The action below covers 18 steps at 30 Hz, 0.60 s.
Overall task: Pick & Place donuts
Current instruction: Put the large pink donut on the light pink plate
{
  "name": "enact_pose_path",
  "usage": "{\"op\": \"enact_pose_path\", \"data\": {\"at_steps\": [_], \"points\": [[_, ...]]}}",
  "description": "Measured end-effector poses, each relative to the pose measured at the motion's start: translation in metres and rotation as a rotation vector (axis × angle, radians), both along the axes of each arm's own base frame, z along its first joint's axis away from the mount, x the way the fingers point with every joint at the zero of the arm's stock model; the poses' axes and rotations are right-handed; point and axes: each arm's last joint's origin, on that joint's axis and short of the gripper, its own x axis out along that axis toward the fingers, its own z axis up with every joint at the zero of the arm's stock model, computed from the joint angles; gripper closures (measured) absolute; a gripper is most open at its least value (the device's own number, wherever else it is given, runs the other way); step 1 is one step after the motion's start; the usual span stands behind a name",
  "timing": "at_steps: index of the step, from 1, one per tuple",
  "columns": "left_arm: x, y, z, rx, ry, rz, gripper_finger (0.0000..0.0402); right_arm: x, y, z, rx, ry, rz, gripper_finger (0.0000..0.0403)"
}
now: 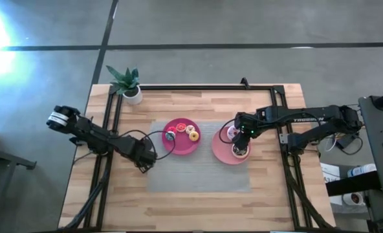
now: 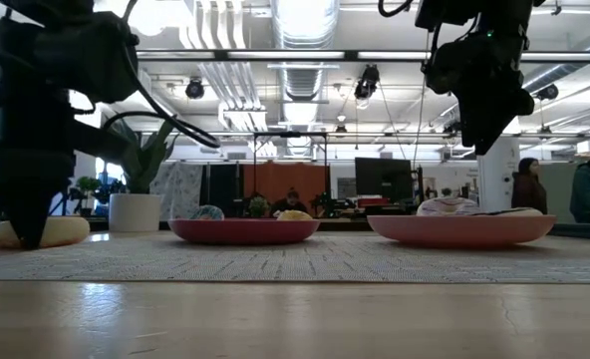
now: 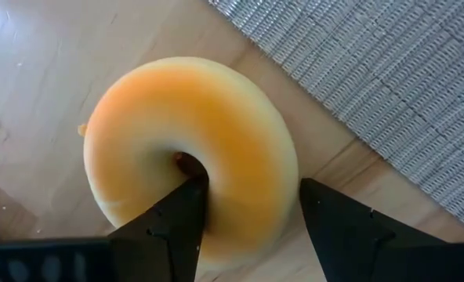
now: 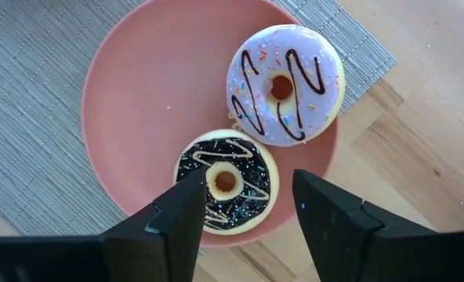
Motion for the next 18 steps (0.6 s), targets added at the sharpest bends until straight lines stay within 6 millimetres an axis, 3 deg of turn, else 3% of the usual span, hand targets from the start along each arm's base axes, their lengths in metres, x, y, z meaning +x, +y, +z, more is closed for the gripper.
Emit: {"op": "enact_pose_path", "data": {"at_steps": [5, 12, 15, 18], "points": [[-0.001, 0.001, -0.002, 0.029, -0.005, -0.032, 0.0262, 0.001, 0.000, 0.000, -0.004, -0.005, 0.013, 0.0218], [0.003, 0.001, 0.003, 0.064, -0.026, -0.052, 0.0385, 0.007, 0.000, 0.007, -0.030, -0.070, 0.081, 0.0218], [0.008, 0.000, 0.010, 0.071, -0.047, -0.058, 0.0393, 0.013, 0.002, 0.020, -0.074, -0.118, 0.124, 0.0218], [0.020, -0.003, 0.034, 0.062, -0.182, -0.055, 0.0398, 0.018, 0.005, 0.039, -0.150, -0.168, 0.188, 0.0218]]}}
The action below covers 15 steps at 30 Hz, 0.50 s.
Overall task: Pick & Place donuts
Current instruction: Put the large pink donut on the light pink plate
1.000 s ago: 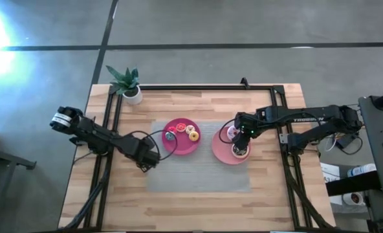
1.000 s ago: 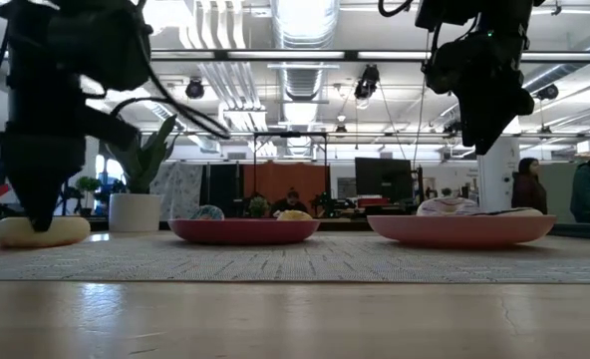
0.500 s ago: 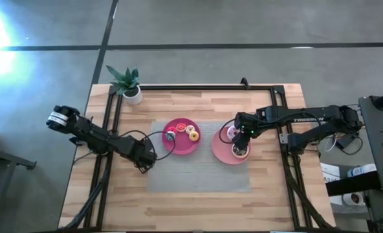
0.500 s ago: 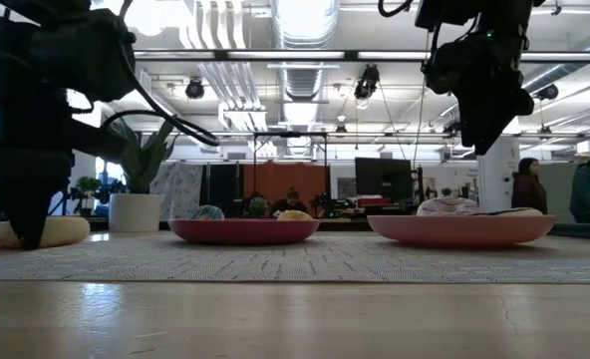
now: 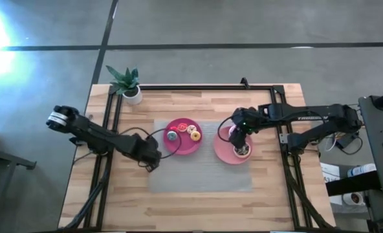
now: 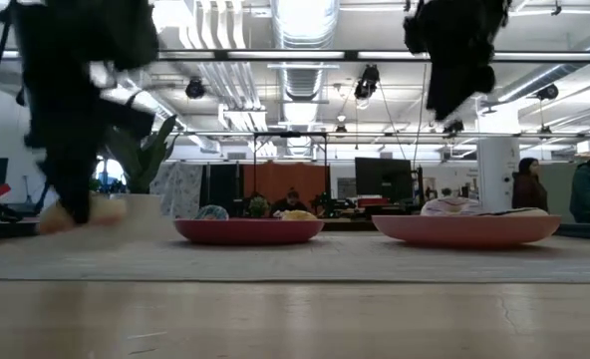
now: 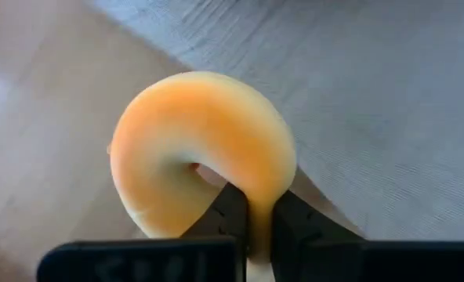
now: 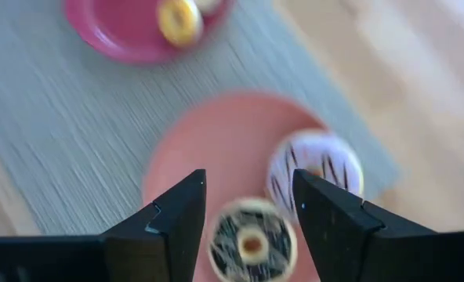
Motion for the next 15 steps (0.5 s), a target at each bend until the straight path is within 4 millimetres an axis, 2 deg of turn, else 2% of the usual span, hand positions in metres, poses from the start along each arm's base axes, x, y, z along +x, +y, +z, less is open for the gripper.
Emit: {"op": "enact_pose_path", "data": {"at_steps": [2, 5, 8, 12, 15], "points": [[0.005, -0.003, 0.023, -0.041, -0.099, -0.034, 0.0399, 0.004, 0.005, 0.013, -0.053, -0.040, 0.061, 0.0218], [0.017, -0.006, 0.071, -0.101, -0.367, -0.112, 0.0400, 0.010, 0.015, 0.033, -0.133, -0.119, 0.183, 0.0218], [0.016, -0.003, 0.112, -0.139, -0.581, -0.218, 0.0400, 0.015, 0.027, 0.049, -0.205, -0.202, 0.294, 0.0218], [0.009, 0.000, 0.151, -0.242, -0.825, -0.344, 0.0401, 0.021, 0.042, 0.069, -0.264, -0.316, 0.407, 0.0218], [0.006, 0.003, 0.165, -0.322, -0.959, -0.418, 0.0401, 0.029, 0.055, 0.080, -0.326, -0.379, 0.520, 0.0218]]}}
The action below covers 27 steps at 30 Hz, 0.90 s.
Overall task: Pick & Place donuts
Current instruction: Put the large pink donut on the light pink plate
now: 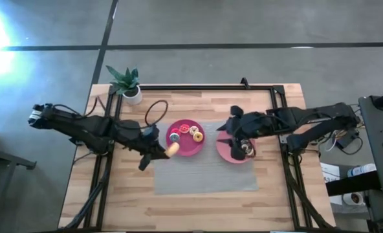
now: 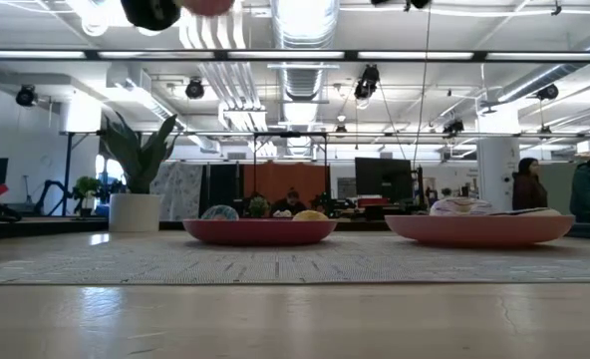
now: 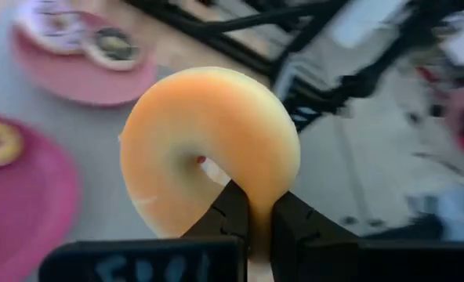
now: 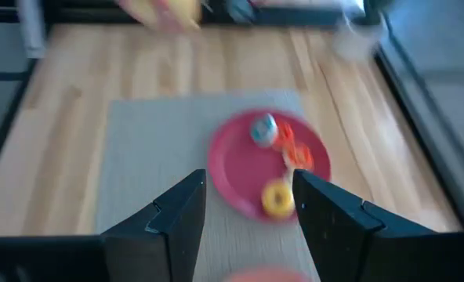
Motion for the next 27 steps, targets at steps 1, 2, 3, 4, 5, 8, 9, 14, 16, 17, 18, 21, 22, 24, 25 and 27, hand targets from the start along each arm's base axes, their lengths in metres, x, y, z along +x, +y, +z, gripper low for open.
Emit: {"op": "enact_pose_path", "data": {"at_steps": [1, 2, 3, 4, 5, 8, 9, 14, 16, 17, 18, 21, 22, 24, 25, 27], "points": [[0.001, 0.001, 0.001, -0.018, -0.019, -0.028, 0.0401, 0.004, 0.005, 0.004, -0.028, -0.022, 0.041, 0.0218], [0.003, 0.002, 0.001, -0.041, -0.038, -0.056, 0.0401, 0.009, 0.011, 0.006, -0.062, -0.038, 0.085, 0.0218], [0.005, 0.003, 0.000, -0.064, -0.051, -0.084, 0.0401, 0.014, 0.016, 0.008, -0.097, -0.045, 0.126, 0.0218], [0.008, 0.004, -0.001, -0.086, -0.057, -0.104, 0.0401, 0.019, 0.022, 0.009, -0.137, -0.042, 0.173, 0.0218], [0.011, 0.005, -0.004, -0.100, -0.050, -0.108, 0.0401, 0.025, 0.027, 0.009, -0.175, -0.038, 0.214, 0.0218], [0.023, 0.008, -0.011, -0.121, -0.034, -0.117, 0.0401, 0.040, 0.037, 0.007, -0.222, 0.011, 0.268, 0.0218], [0.026, 0.008, -0.013, -0.128, -0.030, -0.127, 0.0401, 0.045, 0.039, 0.007, -0.217, 0.019, 0.257, 0.0218], [0.041, 0.005, -0.023, -0.147, -0.012, -0.173, 0.0401, 0.063, 0.041, 0.008, -0.252, 0.075, 0.223, 0.0218], [0.047, 0.006, -0.029, -0.144, 0.002, -0.174, 0.0401, 0.069, 0.043, 0.008, -0.286, 0.085, 0.258, 0.0218], [0.050, 0.006, -0.032, -0.142, 0.011, -0.170, 0.0401, 0.072, 0.045, 0.007, -0.294, 0.086, 0.277, 0.0218], [0.053, 0.008, -0.033, -0.143, 0.003, -0.167, 0.0401, 0.074, 0.046, 0.006, -0.294, 0.093, 0.299, 0.0218], [0.059, 0.010, -0.034, -0.151, -0.021, -0.180, 0.0401, 0.082, 0.049, 0.004, -0.286, 0.105, 0.339, 0.0218], [0.061, 0.010, -0.035, -0.152, -0.034, -0.180, 0.0401, 0.083, 0.049, 0.004, -0.285, 0.104, 0.351, 0.0218], [0.063, 0.011, -0.035, -0.153, -0.042, -0.183, 0.0401, 0.088, 0.050, 0.002, -0.285, 0.106, 0.357, 0.0218], [0.063, 0.011, -0.035, -0.155, -0.044, -0.188, 0.0401, 0.090, 0.051, 0.002, -0.284, 0.107, 0.360, 0.0218], [0.063, 0.010, -0.034, -0.155, -0.042, -0.197, 0.0401, 0.093, 0.052, -0.002, -0.281, 0.119, 0.366, 0.0218]]}}
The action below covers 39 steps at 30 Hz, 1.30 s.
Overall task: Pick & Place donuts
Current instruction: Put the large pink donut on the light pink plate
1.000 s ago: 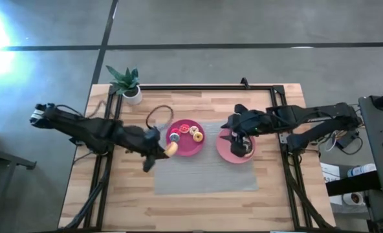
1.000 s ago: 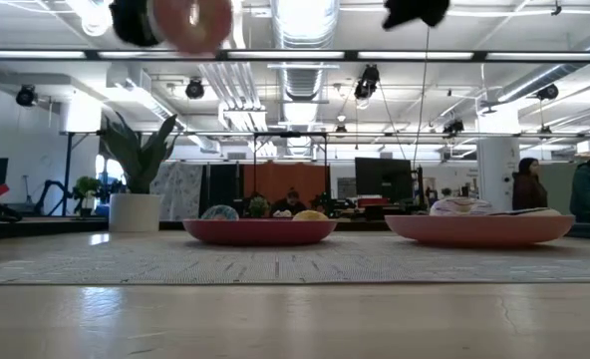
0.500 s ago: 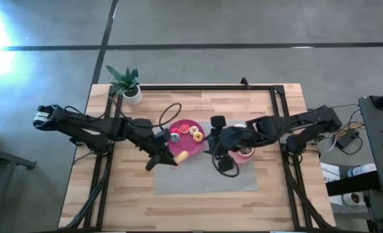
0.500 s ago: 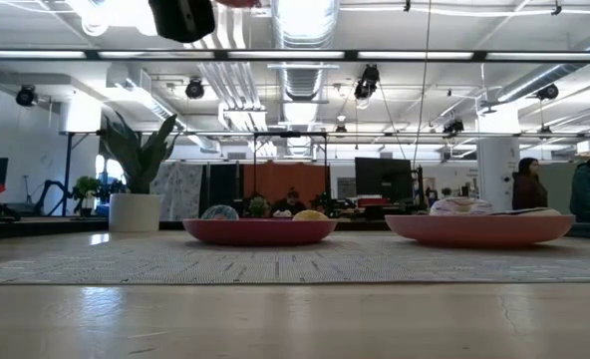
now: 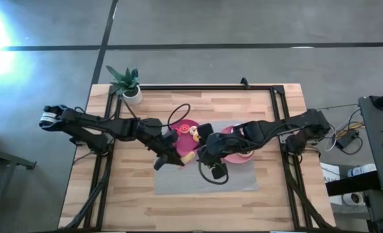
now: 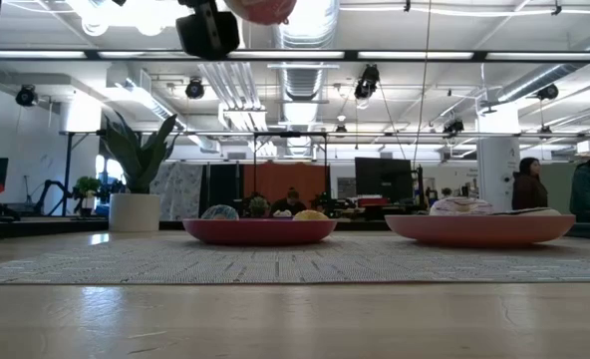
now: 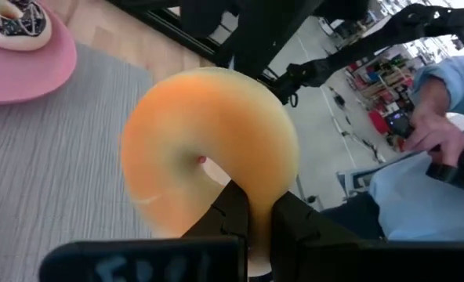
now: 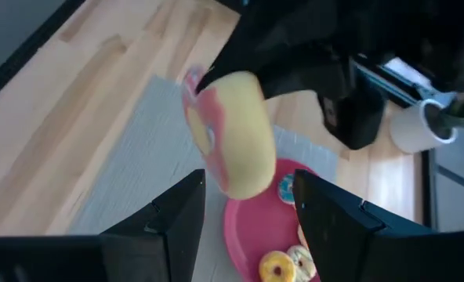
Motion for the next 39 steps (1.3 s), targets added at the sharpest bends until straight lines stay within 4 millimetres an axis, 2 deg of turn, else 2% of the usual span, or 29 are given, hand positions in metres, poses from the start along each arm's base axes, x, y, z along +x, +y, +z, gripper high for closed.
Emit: {"op": "enact_pose_path", "data": {"at_steps": [10, 19, 25, 29, 34, 39], "points": [[0.002, 0.000, 0.000, 0.010, -0.007, -0.002, 0.0401, 0.006, 0.001, -0.003, 0.025, -0.008, 0.049, 0.0218], [0.017, -0.001, 0.000, 0.022, -0.016, -0.009, 0.0401, 0.016, 0.005, -0.016, 0.044, 0.021, 0.073, 0.0218], [0.021, -0.001, -0.003, 0.042, 0.001, -0.012, 0.0400, 0.014, 0.001, -0.018, 0.101, 0.057, 0.008, 0.0222], [0.022, 0.001, -0.004, 0.050, 0.006, 0.024, 0.0382, 0.012, -0.004, -0.021, 0.134, 0.099, -0.047, 0.0251], [0.021, 0.003, -0.002, 0.056, 0.006, 0.087, 0.0329, 0.012, -0.007, -0.021, 0.168, 0.120, -0.092, 0.0315], [0.016, 0.007, -0.004, 0.095, 0.059, 0.158, 0.0279, 0.006, -0.024, -0.031, 0.250, 0.237, -0.266, 0.0377]]}}
